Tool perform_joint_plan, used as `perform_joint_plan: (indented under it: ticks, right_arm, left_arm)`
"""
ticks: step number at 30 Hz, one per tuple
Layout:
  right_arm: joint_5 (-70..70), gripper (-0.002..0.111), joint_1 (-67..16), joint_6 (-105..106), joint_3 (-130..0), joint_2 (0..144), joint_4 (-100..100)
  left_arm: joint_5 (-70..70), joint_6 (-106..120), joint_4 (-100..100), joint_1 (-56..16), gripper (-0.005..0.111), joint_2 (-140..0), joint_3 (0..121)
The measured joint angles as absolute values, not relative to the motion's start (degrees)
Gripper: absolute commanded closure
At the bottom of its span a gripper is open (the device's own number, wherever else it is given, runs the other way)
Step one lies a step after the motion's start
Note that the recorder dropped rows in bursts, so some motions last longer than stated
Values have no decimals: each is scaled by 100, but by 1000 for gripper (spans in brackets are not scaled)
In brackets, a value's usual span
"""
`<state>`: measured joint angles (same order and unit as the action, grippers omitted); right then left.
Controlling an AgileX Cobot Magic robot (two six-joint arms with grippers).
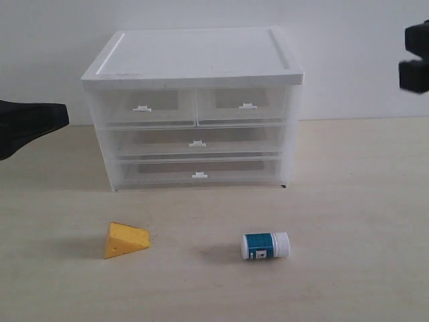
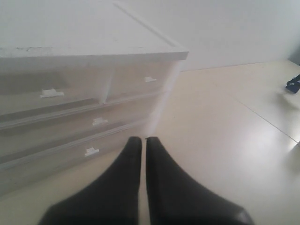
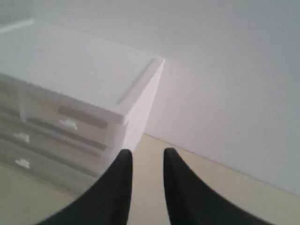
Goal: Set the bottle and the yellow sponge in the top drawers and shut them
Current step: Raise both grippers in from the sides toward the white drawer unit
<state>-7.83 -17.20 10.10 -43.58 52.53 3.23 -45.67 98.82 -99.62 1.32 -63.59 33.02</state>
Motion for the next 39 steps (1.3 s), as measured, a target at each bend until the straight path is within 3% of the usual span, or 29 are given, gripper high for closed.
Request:
perform_joint_plan:
  ticks: [6, 10, 21, 39]
  right_arm:
    - [-828, 80, -2107, 2994, -4362, 5339, 498]
    - [-791, 80, -2425, 3651, -4371, 5555, 589]
    - [-308, 80, -2460, 4153, -4371, 6529, 1545]
    - [540, 80, -2460, 4170, -4382, 6879, 1450]
  left_arm:
    - [-4567, 10455, -9962, 72, 103, -6470, 3375]
    - [-4308, 10971, -9962, -398, 103, -6870, 3620]
    - [-1366, 12106, -9962, -1671, 103, -7535, 4413]
    - [-837, 12194, -9771, -1739, 103, -7830, 4897]
